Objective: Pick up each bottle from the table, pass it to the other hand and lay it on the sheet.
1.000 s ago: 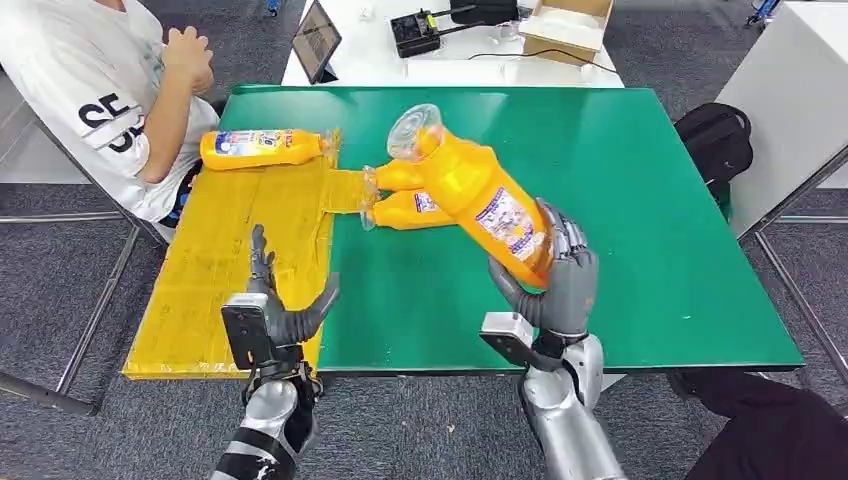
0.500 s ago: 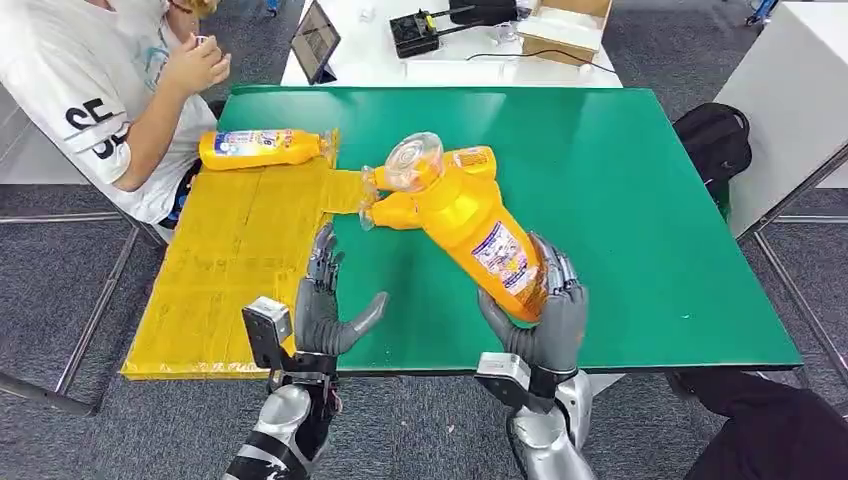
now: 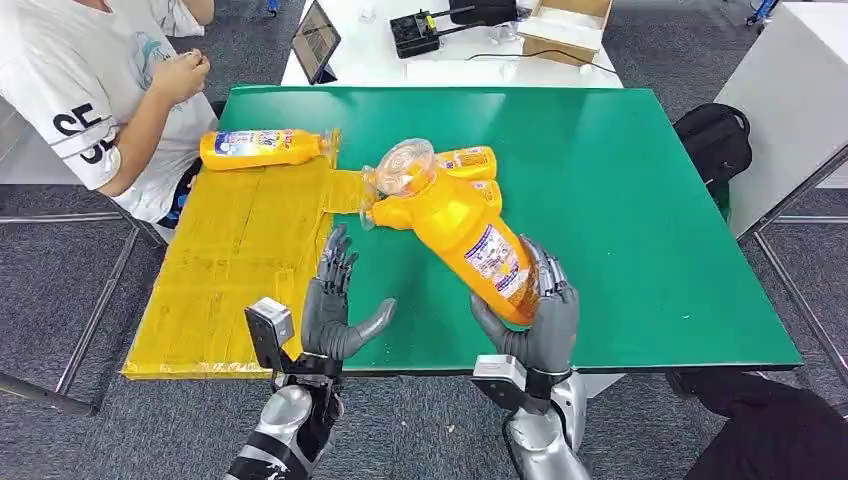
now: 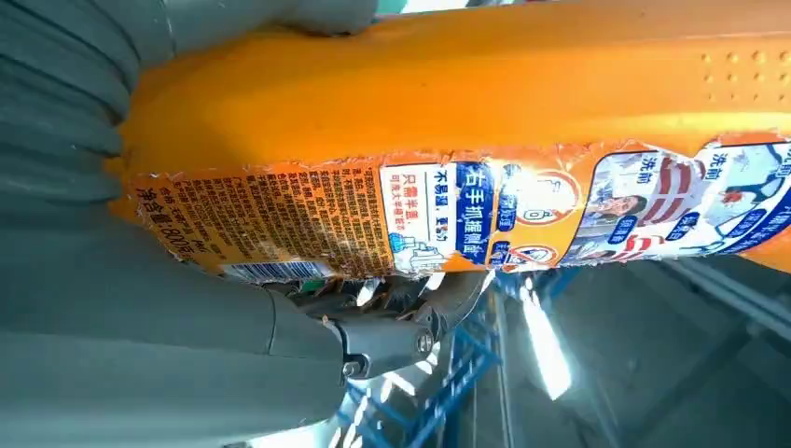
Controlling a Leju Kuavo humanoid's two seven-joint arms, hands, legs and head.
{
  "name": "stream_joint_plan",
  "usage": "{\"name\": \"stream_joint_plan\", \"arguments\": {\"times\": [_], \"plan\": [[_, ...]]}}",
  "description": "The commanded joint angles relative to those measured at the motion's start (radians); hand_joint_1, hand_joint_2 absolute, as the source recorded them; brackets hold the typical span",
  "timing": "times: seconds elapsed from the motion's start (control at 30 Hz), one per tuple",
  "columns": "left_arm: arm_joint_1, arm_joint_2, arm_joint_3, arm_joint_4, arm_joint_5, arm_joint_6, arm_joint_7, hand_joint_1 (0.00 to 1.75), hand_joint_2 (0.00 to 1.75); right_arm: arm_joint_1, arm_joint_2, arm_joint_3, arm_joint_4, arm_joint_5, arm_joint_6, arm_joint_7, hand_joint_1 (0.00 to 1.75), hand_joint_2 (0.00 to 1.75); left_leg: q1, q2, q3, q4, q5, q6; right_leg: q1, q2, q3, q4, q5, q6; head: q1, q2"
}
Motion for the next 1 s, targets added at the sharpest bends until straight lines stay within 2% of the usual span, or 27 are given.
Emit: {"name": "stream_joint_plan", "arguments": {"times": [0.03,0.07,0.1,0.17,0.23,0.27,0.33,0.43,0.53,0.57,0.7,0.83,0.9,1.0], "plan": [[0.052,-0.021,-0.049,-0.045,0.015,-0.107,0.009,0.00,1.75,-0.012,-0.009,0.106,0.207,-0.062,-0.008,-0.035,1.75,1.75,0.001,0.003,0.006,-0.001,-0.003,0.001,0.001,0.002,0.005,-0.002,-0.001,-0.003,0.000,0.000],[0.049,-0.022,-0.053,-0.034,0.018,-0.126,0.011,0.00,1.75,-0.016,-0.009,0.110,0.224,-0.059,-0.009,-0.035,1.75,1.75,0.001,0.003,0.009,-0.002,-0.004,0.001,0.002,0.001,0.008,-0.003,-0.003,-0.004,0.000,0.000],[0.045,-0.022,-0.060,-0.020,0.017,-0.145,0.012,0.00,1.75,-0.021,-0.009,0.114,0.243,-0.053,-0.007,-0.035,1.75,1.75,0.001,0.002,0.004,-0.001,-0.002,0.001,0.001,0.001,0.004,-0.002,-0.001,-0.002,0.000,0.000],[0.035,-0.028,-0.068,0.013,0.018,-0.170,0.014,0.00,1.75,-0.031,0.001,0.122,0.290,-0.016,-0.011,-0.035,1.75,1.75,0.001,0.002,0.008,-0.002,-0.003,0.001,0.002,0.001,0.008,-0.003,-0.002,-0.003,0.000,0.000],[0.025,-0.029,-0.075,0.034,0.019,-0.174,0.012,0.00,1.75,-0.038,0.015,0.136,0.324,-0.001,-0.022,-0.035,1.75,1.75,0.000,0.002,0.004,-0.001,-0.002,0.001,0.001,0.001,0.004,-0.002,-0.001,-0.002,0.000,0.000],[0.020,-0.028,-0.080,0.042,0.028,-0.188,0.011,0.00,1.75,-0.044,0.019,0.140,0.344,0.001,-0.025,-0.035,1.75,1.75,0.001,0.003,0.007,-0.002,-0.003,0.001,0.002,0.001,0.007,-0.003,-0.002,-0.003,0.000,0.000],[0.018,-0.029,-0.084,0.047,0.031,-0.193,0.011,0.00,1.75,-0.049,0.024,0.145,0.367,0.001,-0.027,-0.035,1.75,1.75,0.000,0.001,0.003,-0.001,-0.001,0.000,0.001,0.001,0.003,-0.002,0.000,-0.002,0.000,0.000],[0.018,-0.029,-0.086,0.052,0.047,-0.216,0.015,0.00,1.75,-0.060,0.024,0.157,0.406,-0.010,-0.039,-0.035,1.75,1.75,0.001,0.002,0.008,-0.002,-0.003,0.001,0.002,0.000,0.008,-0.003,-0.002,-0.004,0.000,0.000],[0.020,-0.028,-0.088,0.052,0.070,-0.259,0.018,0.00,1.75,-0.066,0.020,0.163,0.429,-0.022,-0.045,-0.035,1.75,1.75,0.000,0.001,0.003,-0.001,-0.001,0.001,0.001,0.000,0.003,-0.002,-0.001,-0.002,0.000,0.000],[0.021,-0.028,-0.088,0.052,0.075,-0.268,0.019,0.00,1.75,-0.069,0.021,0.161,0.441,-0.021,-0.043,-0.035,1.75,1.75,0.001,0.002,0.007,-0.002,-0.003,0.001,0.001,0.001,0.007,-0.002,-0.002,-0.003,0.000,0.000],[0.009,-0.029,-0.102,0.077,0.043,-0.231,0.018,0.00,1.75,-0.093,0.049,0.193,0.522,0.037,-0.033,-0.035,1.75,1.75,0.000,0.001,0.004,-0.001,-0.002,0.001,0.001,0.000,0.004,-0.002,-0.001,-0.002,0.000,0.000],[-0.033,-0.029,-0.141,0.142,0.041,-0.171,0.032,0.00,1.75,-0.128,0.082,0.277,0.676,0.093,-0.050,-0.035,1.75,1.75,0.001,0.004,0.010,-0.002,-0.004,0.001,0.002,0.002,0.009,-0.002,-0.002,-0.005,0.000,0.000],[-0.056,-0.029,-0.165,0.184,0.050,-0.140,0.039,0.00,1.75,-0.145,0.082,0.369,0.747,0.048,-0.084,-0.035,1.75,1.75,0.001,0.001,0.005,-0.001,-0.002,0.000,0.002,0.001,0.004,-0.002,-0.001,-0.002,0.000,0.000],[-0.067,-0.029,-0.176,0.203,0.058,-0.117,0.034,0.00,1.75,-0.157,0.082,0.438,0.787,0.009,-0.093,-0.035,1.75,1.75,0.002,0.001,0.007,-0.001,-0.003,0.001,0.002,-0.001,0.007,-0.001,-0.003,-0.004,0.000,0.000]]}}
